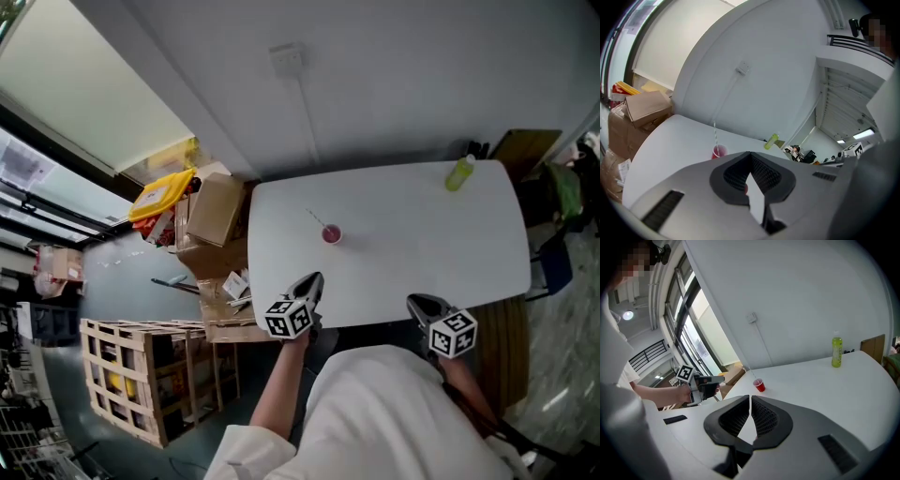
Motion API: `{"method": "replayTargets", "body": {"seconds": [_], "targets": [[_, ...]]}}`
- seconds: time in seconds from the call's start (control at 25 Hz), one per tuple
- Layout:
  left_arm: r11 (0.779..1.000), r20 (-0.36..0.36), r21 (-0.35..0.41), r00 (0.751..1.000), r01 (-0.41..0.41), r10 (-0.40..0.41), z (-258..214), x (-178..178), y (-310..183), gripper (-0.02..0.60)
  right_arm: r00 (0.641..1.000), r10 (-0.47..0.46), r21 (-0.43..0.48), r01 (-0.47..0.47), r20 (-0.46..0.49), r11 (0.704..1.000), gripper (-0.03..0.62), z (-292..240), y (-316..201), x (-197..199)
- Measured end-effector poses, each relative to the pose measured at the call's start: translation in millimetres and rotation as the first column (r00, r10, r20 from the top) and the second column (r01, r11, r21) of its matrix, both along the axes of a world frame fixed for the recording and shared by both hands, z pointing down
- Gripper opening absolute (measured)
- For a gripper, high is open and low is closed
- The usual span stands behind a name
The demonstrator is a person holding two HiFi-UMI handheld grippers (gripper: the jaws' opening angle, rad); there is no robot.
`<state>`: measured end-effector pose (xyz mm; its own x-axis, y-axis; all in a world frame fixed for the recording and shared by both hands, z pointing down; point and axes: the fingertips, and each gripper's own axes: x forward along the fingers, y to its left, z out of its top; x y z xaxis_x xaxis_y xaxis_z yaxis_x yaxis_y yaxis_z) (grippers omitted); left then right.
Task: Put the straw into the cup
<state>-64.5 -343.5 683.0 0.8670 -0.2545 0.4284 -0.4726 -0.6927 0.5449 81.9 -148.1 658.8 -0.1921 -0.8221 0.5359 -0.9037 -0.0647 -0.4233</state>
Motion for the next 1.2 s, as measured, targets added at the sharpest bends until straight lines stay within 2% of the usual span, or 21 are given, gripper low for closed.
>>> {"method": "replayTargets", "body": {"seconds": [0.12, 0.32, 0.6, 0.84, 1.0, 1.2], "targets": [[1.0, -0.012, 0.0, 1.0, 0.014, -0.014, -3, -13, 29, 0.002, 1.0, -0.016, 0.004, 0.016, 0.007, 1.0, 0.038, 2, 24, -3], [0.997, -0.03, -0.003, 0.996, 0.083, -0.083, -8, -42, 70, 0.002, 1.0, -0.026, 0.022, 0.026, 0.014, 0.999, 0.038, 6, 56, -7], [0.993, -0.029, 0.019, 0.993, 0.116, -0.116, -23, -79, 115, 0.002, 0.998, -0.069, 0.039, 0.068, 0.006, 0.997, 0.038, 7, 83, -25], [0.997, -0.121, 0.02, 0.99, 0.076, -0.073, -37, -98, 137, 0.002, 0.996, -0.085, 0.064, 0.085, 0.004, 0.994, 0.038, 3, 85, -43], [0.995, -0.106, 0.024, 0.99, 0.092, -0.089, -32, -118, 135, 0.002, 0.996, -0.086, 0.074, 0.086, -0.008, 0.994, 0.038, 2, 78, -55], [1.0, -0.085, -0.002, 0.996, 0.03, -0.03, -30, -126, 146, 0.002, 0.997, -0.078, 0.091, 0.079, -0.017, 0.993, 0.037, -3, 66, -70]]}}
